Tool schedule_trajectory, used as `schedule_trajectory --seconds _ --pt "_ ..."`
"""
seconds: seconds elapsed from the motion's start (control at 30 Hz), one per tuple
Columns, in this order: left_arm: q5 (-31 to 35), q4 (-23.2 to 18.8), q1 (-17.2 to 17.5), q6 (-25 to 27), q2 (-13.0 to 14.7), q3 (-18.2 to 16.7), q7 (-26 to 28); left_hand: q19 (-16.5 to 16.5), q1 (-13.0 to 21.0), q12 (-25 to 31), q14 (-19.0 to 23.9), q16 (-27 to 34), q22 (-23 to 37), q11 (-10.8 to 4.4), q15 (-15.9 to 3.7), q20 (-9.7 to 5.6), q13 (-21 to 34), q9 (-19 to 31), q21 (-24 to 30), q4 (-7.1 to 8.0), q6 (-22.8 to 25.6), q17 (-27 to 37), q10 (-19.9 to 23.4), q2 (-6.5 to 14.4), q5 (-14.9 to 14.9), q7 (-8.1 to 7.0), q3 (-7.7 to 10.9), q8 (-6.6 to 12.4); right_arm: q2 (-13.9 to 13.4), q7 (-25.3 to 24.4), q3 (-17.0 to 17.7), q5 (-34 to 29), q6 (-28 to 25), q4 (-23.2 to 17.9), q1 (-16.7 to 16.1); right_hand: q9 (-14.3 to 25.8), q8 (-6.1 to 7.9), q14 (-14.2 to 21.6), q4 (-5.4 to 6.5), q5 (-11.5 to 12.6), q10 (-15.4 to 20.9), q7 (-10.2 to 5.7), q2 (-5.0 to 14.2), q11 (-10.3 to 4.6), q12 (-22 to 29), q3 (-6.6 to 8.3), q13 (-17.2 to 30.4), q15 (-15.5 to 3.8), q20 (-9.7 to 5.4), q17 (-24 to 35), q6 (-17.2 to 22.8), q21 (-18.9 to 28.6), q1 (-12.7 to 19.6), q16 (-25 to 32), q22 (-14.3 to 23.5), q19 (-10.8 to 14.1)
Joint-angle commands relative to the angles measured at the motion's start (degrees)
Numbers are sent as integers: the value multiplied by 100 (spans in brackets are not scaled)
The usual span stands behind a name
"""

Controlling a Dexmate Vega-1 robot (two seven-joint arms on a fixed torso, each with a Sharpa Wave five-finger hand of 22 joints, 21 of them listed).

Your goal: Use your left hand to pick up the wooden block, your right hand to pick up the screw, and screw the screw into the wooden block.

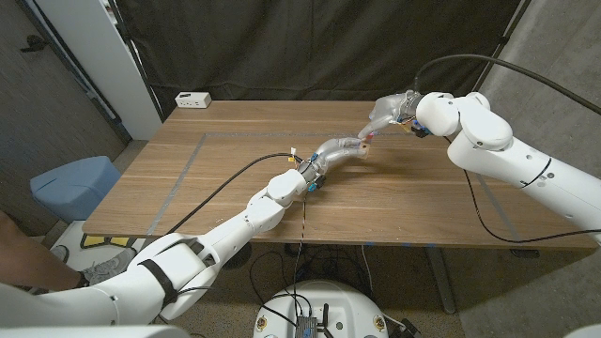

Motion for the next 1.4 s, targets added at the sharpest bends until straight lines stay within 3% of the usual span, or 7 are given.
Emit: schedule_trajectory --seconds 0.03,0.23,0.4,0.57,0.97,1.23,1.4 --pt "-19 164 -83 -62 -63 13 -71 8 -15 -29 28 -17 23 2 -306 18 7 11 27 26 261 24 25 53 20 -35 51 35 -68 243 134 383 263 82 95 -19 -120 -119 -95 27 -182 30 85 22 -35 18 36 -56 32 0 -331 -28 107 -48 6 -96" --pt "-39 280 -125 -96 -105 5 -93 7 -15 -29 28 -15 23 11 -303 23 4 11 27 25 248 26 27 57 19 -26 51 30 -102 249 179 616 424 151 145 -70 -282 -287 -165 -9 -409 18 133 57 -54 28 62 -17 63 -23 -675 -30 190 -114 4 -185" --pt "-48 358 -159 -135 -129 7 -132 9 -12 -30 27 -16 23 8 -302 17 3 11 27 22 254 25 26 54 20 -32 53 32 -136 281 170 677 505 153 206 -127 -462 -371 -333 -92 -614 -56 217 40 -51 134 82 22 83 -67 -1014 -17 481 -147 2 -234" --pt "-57 409 -179 -153 -147 7 -156 9 -18 -35 21 -14 23 12 -301 22 -1 11 27 28 247 28 19 60 18 -33 50 29 -146 306 136 658 521 135 245 -160 -540 -424 -473 -171 -729 -99 248 27 -48 248 90 35 96 -102 -1129 -11 764 -171 0 -251" --pt "-50 377 -161 -137 -131 0 -129 8 -10 -33 24 -12 23 18 -299 22 0 14 27 19 251 27 23 54 16 -42 50 32 -132 280 95 553 565 148 275 -209 -592 -457 -629 -237 -836 -233 190 -95 -21 466 88 7 78 -147 -1122 5 1331 -185 -6 -241" --pt "-40 357 -155 -127 -126 9 -129 7 -13 -33 23 -12 23 11 -294 16 -3 14 26 20 252 27 25 52 15 -40 48 33 -107 218 93 496 560 168 234 -229 -545 -419 -630 -299 -800 -348 96 -138 23 604 85 -59 0 -160 -917 26 1707 -170 -9 -172" --pt "-39 350 -153 -121 -127 13 -133 7 -18 -32 19 -12 23 8 -302 15 -2 13 26 25 252 28 28 56 15 -37 48 33 -110 162 114 476 562 151 189 -232 -466 -363 -595 -320 -732 -313 78 -155 56 672 83 -96 -31 -149 -687 33 1840 -143 -9 -132"
